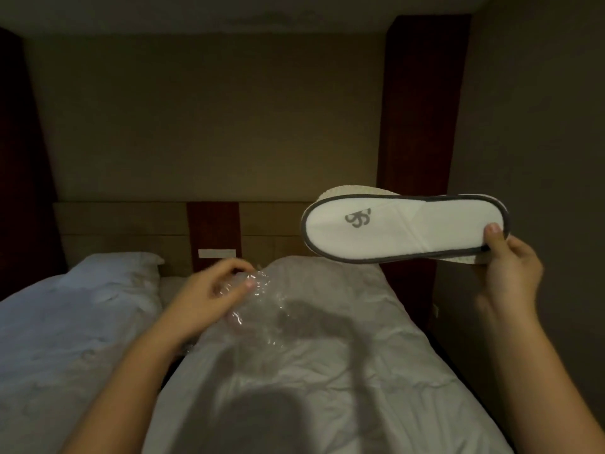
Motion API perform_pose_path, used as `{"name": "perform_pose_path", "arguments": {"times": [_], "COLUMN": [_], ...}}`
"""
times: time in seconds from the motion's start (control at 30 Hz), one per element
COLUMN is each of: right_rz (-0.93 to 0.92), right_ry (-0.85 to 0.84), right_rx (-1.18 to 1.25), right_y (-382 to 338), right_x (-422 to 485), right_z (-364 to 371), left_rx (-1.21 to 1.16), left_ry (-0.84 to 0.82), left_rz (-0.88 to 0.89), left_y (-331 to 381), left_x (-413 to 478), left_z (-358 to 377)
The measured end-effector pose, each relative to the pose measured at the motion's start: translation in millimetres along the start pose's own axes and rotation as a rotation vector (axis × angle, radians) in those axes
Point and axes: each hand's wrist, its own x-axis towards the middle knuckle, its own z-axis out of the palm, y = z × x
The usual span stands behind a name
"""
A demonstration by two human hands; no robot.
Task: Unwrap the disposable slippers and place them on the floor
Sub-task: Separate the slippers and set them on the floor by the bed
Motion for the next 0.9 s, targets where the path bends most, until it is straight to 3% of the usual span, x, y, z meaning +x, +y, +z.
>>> {"name": "perform_pose_path", "arguments": {"times": [0.1,0.2,0.4,0.5,0.73,0.8,0.9], "right_rz": [0.032,0.090,0.192,0.232,0.312,0.228,-0.081], "right_ry": [-0.017,-0.044,-0.127,-0.184,-0.341,-0.401,-0.480], "right_rx": [0.018,0.058,0.131,0.150,0.014,-0.186,-0.522], "right_y": [1,4,14,23,33,33,23], "right_x": [-10,-20,-45,-56,-47,-42,-40], "right_z": [3,4,11,10,-2,-3,2], "left_rx": [0.030,-0.086,-0.882,-1.123,-1.137,-1.114,-1.026], "left_ry": [-0.041,-0.024,-0.092,-0.061,0.153,0.183,0.195], "left_rz": [-0.043,-0.025,-0.234,-0.249,-0.264,-0.254,-0.240], "left_y": [7,18,56,73,77,73,68], "left_x": [-3,0,7,12,26,29,35], "left_z": [31,55,84,86,80,76,69]}}
